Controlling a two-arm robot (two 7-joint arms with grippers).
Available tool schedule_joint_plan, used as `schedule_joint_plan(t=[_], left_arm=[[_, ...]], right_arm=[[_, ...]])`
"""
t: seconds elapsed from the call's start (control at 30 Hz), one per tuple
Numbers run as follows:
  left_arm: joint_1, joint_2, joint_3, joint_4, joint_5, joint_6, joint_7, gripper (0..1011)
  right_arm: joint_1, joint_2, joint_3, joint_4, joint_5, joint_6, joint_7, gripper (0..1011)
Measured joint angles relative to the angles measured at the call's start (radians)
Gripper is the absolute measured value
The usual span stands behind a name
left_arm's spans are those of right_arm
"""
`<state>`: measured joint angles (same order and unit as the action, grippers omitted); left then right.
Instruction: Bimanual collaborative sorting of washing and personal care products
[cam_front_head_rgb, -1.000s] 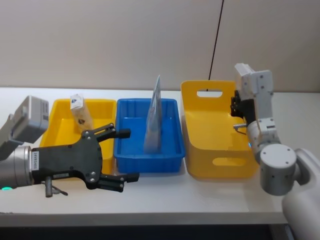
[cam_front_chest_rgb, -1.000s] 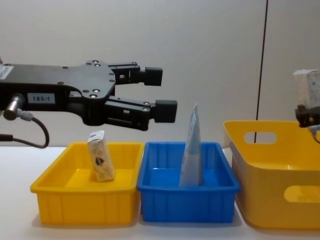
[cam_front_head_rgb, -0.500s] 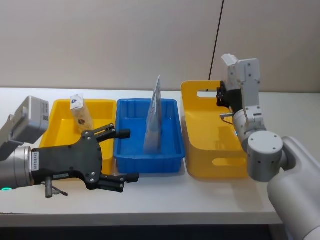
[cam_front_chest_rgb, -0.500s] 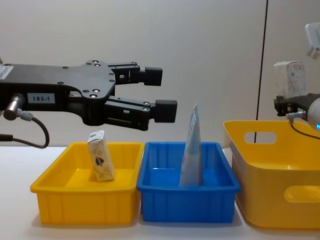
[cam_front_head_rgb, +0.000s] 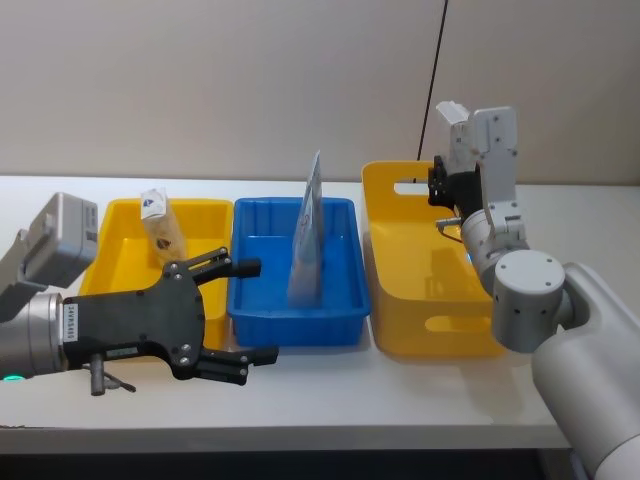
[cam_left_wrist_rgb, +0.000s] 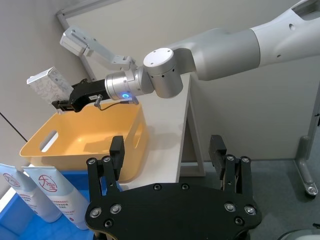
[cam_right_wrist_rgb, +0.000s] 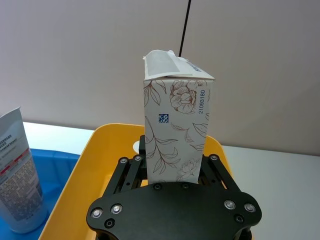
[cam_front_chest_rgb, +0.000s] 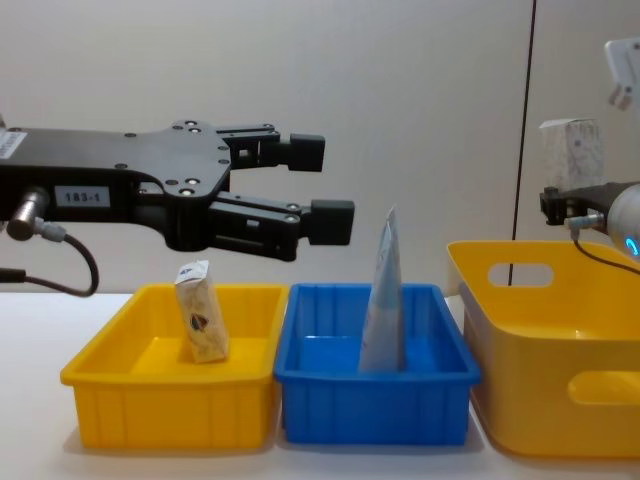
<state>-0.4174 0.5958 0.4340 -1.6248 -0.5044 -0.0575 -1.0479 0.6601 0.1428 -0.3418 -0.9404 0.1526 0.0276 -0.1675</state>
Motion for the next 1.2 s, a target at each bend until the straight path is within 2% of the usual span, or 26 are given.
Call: schedule_joint_plan(t=[0.57, 0.63, 0.67, 0.87, 0.9, 1.0, 1.03, 1.1, 1.2], left_arm=[[0.0, 0.0, 0.0, 0.0, 0.0, 0.0, 0.0, 1001], [0.0, 0.0, 0.0, 0.0, 0.0, 0.0, 0.0, 1002], [0.0, 0.0, 0.0, 0.0, 0.0, 0.0, 0.0, 1001], [0.0, 0.0, 0.0, 0.0, 0.0, 0.0, 0.0, 1001], [0.0, 0.0, 0.0, 0.0, 0.0, 0.0, 0.0, 1001], [0.0, 0.0, 0.0, 0.0, 0.0, 0.0, 0.0, 1001], [0.0, 0.0, 0.0, 0.0, 0.0, 0.0, 0.0, 1001], [0.0, 0.0, 0.0, 0.0, 0.0, 0.0, 0.0, 1001], [0.0, 0.0, 0.0, 0.0, 0.0, 0.0, 0.0, 1001]], right_arm=[[0.025, -0.016, -0.022, 0.044, -0.052, 0.021, -0.01, 371], [0.025, -0.018, -0.024, 0.045, -0.057, 0.022, -0.011, 432], [0.025, -0.019, -0.026, 0.046, -0.061, 0.023, -0.011, 496], [0.024, -0.02, -0.026, 0.042, -0.069, 0.023, -0.011, 659], [0.022, -0.021, -0.025, 0.04, -0.07, 0.024, -0.011, 722], [0.021, -0.021, -0.022, 0.035, -0.071, 0.024, -0.011, 778], [0.019, -0.021, -0.019, 0.032, -0.071, 0.024, -0.011, 842], [0.015, -0.021, -0.015, 0.022, -0.071, 0.026, -0.011, 908], [0.01, -0.02, -0.012, 0.008, -0.071, 0.028, -0.01, 952]])
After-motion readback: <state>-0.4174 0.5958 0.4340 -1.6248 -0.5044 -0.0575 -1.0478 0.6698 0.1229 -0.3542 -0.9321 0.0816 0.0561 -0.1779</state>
